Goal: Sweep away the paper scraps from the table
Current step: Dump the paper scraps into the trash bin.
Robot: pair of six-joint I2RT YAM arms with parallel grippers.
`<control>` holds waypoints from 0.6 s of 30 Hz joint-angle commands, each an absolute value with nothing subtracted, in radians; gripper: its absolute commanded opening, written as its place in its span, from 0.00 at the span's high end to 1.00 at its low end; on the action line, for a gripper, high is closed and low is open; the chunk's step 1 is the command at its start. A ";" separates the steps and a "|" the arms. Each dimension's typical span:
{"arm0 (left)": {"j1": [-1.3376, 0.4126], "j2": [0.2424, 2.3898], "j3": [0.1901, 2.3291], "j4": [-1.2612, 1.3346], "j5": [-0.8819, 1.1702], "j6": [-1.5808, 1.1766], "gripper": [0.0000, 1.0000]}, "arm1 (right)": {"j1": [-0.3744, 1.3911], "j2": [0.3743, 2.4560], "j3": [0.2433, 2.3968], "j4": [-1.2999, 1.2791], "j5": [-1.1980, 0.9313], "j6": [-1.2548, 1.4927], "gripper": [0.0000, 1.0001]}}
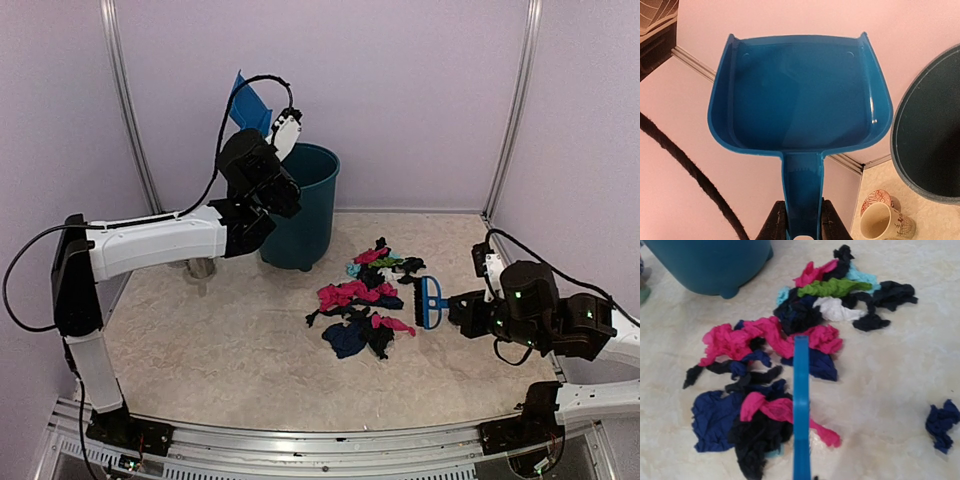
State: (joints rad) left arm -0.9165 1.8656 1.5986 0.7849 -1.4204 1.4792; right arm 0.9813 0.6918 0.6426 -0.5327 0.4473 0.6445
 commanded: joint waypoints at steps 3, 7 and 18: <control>-0.935 1.756 1.746 -0.034 -1.304 0.690 0.93 | 0.972 0.741 0.682 -0.439 0.384 0.599 1.00; -0.941 1.712 1.774 -0.316 -1.190 0.431 0.94 | 0.972 0.801 0.709 -0.375 0.325 0.573 1.00; -0.957 1.509 1.641 -0.608 -0.773 -0.028 0.96 | 0.969 1.150 0.818 -0.063 0.041 0.521 1.00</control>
